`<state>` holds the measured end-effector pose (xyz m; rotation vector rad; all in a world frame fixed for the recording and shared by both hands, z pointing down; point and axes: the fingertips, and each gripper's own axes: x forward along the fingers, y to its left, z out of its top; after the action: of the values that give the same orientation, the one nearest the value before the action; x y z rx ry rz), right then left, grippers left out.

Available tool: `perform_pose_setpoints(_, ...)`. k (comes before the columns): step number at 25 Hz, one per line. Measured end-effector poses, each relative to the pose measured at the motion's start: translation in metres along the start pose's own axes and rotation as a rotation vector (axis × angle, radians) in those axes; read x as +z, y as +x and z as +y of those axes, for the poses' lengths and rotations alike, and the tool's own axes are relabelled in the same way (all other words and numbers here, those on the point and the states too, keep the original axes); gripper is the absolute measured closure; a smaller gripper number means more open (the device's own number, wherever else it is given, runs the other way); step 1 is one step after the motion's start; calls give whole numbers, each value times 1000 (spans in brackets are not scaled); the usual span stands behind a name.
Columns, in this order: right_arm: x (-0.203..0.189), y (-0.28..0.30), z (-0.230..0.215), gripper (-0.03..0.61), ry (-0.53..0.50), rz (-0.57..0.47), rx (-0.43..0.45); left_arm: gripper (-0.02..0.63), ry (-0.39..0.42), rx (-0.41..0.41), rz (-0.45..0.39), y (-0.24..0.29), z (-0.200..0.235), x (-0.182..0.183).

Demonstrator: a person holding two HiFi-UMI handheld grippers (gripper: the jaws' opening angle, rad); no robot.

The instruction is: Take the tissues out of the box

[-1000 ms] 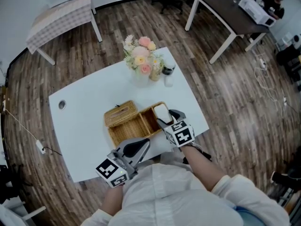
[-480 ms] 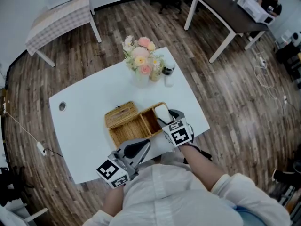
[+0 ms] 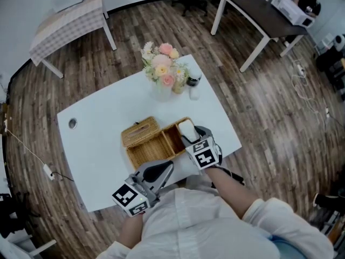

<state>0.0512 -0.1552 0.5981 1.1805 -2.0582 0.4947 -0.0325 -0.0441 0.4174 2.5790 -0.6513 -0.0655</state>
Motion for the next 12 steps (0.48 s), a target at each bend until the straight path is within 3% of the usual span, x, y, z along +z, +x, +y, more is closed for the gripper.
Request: perform_pose_setpoints(12, -2, 0, -3, 334, 20, 14, -2, 612, -10, 7, -1, -1, 3, -5)
